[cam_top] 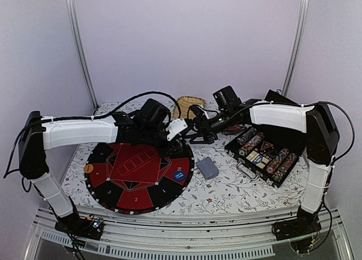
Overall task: Distribute texas hold em gaming equipment
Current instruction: Pass from the right arm to the left, then place the poker chips pile at the big blind area.
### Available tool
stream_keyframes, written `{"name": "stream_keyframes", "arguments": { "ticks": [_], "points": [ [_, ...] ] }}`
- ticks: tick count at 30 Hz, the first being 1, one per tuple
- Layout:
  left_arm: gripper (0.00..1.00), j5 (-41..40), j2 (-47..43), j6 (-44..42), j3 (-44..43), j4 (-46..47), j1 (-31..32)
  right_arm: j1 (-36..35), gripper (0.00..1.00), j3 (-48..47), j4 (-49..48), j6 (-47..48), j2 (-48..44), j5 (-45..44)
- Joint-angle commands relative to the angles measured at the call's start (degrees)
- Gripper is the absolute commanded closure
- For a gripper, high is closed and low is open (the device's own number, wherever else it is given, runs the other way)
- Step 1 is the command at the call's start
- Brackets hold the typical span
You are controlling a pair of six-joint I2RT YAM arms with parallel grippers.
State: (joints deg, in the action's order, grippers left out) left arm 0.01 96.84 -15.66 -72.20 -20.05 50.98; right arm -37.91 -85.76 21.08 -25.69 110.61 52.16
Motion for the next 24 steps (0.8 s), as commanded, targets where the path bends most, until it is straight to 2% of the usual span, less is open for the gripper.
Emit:
{"name": "stream_keyframes", "arguments": {
  "ticks": [1, 6, 9, 11, 18, 24],
  "points": [
    [1.0, -0.15, 1.69, 5.85, 0.65, -5.43, -4.74, 3.0, 0.22, 1.17, 1.17, 1.61, -0.94, -7.53],
    [1.0, -0.01, 0.84, 9.78, 2.39, -9.35, -9.82, 6.11, 0.12, 2.96, 6.22, 3.37, -5.19, -24.88],
    [1.0, 0.3, 0.14, 11.54, 3.18, -10.29, -12.24, 6.18, 0.0, 1.5, 10.89, 5.76, -7.16, -35.0],
    [1.0, 0.28, -0.03, 12.5, 3.44, -11.2, -13.37, 6.17, 0.01, 1.09, 12.3, 6.81, -8.3, -38.9],
    [1.0, 0.38, -1.61, 20.77, 7.82, -14.35, -18.13, 6.18, 0.01, 1.2, 14.71, 9.46, -11.12, -43.56],
    [1.0, -0.58, -3.99, 23.75, 10.22, -17.04, -20.39, 6.14, 0.01, 2.28, 14.41, 11.54, -12.72, -44.25]
  ]
}}
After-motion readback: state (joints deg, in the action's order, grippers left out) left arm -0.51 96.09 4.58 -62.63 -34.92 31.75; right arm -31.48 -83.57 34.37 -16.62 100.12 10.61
